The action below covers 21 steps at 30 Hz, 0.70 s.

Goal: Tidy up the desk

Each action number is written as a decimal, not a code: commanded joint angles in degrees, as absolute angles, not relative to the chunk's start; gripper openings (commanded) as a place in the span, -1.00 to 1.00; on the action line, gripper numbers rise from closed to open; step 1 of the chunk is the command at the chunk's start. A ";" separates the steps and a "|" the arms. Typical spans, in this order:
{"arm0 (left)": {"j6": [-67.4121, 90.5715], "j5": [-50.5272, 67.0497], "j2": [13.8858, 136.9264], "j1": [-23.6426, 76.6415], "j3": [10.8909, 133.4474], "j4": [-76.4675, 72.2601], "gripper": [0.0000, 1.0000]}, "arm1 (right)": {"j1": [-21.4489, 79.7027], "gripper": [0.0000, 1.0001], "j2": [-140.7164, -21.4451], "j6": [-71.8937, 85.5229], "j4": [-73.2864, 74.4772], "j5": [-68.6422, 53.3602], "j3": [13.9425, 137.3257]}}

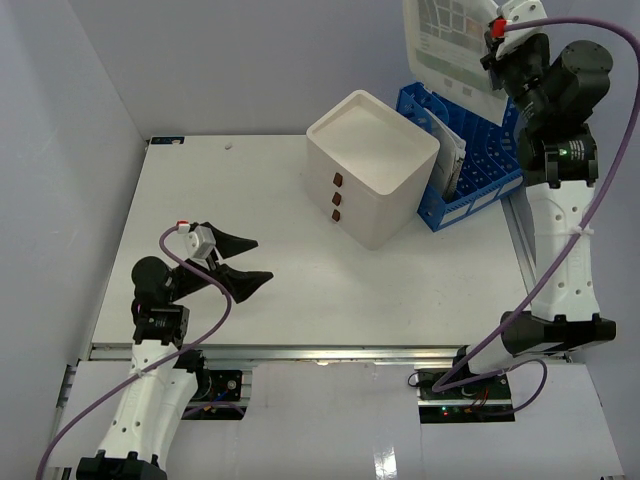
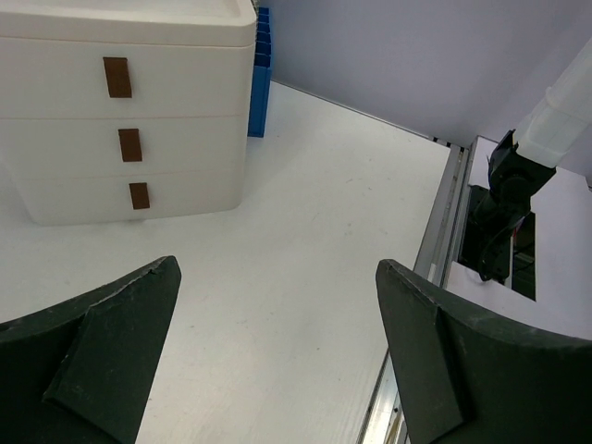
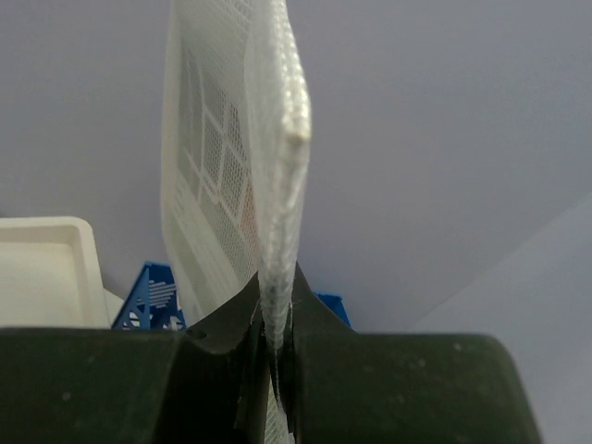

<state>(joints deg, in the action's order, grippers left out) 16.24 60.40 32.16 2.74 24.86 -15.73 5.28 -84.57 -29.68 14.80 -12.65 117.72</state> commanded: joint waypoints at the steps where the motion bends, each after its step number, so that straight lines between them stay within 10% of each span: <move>1: 15.21 59.89 31.21 2.72 23.58 -15.52 0.96 | 4.76 -0.85 -85.28 -32.46 7.23 -4.37 117.92; 21: 16.00 60.12 30.85 2.72 22.50 -16.08 0.96 | 4.22 -0.85 -85.89 -31.11 8.64 -4.74 114.81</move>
